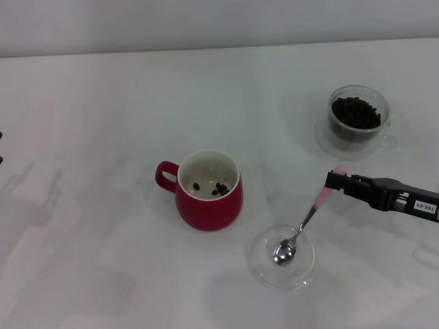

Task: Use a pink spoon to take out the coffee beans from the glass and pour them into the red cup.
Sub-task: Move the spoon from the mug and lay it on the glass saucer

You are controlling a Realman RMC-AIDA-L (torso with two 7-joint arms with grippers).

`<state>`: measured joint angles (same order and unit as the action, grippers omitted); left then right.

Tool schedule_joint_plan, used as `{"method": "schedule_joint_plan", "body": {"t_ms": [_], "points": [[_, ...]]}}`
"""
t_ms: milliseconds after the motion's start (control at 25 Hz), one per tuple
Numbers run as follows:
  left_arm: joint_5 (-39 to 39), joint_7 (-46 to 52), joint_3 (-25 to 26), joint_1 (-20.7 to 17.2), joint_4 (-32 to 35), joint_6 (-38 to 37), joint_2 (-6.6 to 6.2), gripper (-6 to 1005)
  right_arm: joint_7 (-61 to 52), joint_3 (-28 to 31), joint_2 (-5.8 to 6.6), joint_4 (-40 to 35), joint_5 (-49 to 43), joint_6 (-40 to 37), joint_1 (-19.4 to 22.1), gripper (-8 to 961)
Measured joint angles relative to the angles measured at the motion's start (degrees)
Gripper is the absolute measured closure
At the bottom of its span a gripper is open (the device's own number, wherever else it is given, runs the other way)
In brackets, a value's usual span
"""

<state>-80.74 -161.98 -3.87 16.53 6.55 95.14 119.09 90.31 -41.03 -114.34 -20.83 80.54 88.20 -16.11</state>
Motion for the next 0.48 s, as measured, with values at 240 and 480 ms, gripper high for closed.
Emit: {"method": "schedule_joint_plan", "body": {"t_ms": [240, 480], "points": [[-0.28, 0.0, 0.0, -0.01, 0.48, -0.39, 0.0, 480, -1.83, -0.07, 0.1, 1.14, -0.67, 0.6, 0.3, 807], [-0.3, 0.0, -0.17, 0.03, 0.42, -0.23, 0.06, 480, -4.09, -0.37, 0.32, 1.58, -3.92, 1.79, -0.22, 807]]}}
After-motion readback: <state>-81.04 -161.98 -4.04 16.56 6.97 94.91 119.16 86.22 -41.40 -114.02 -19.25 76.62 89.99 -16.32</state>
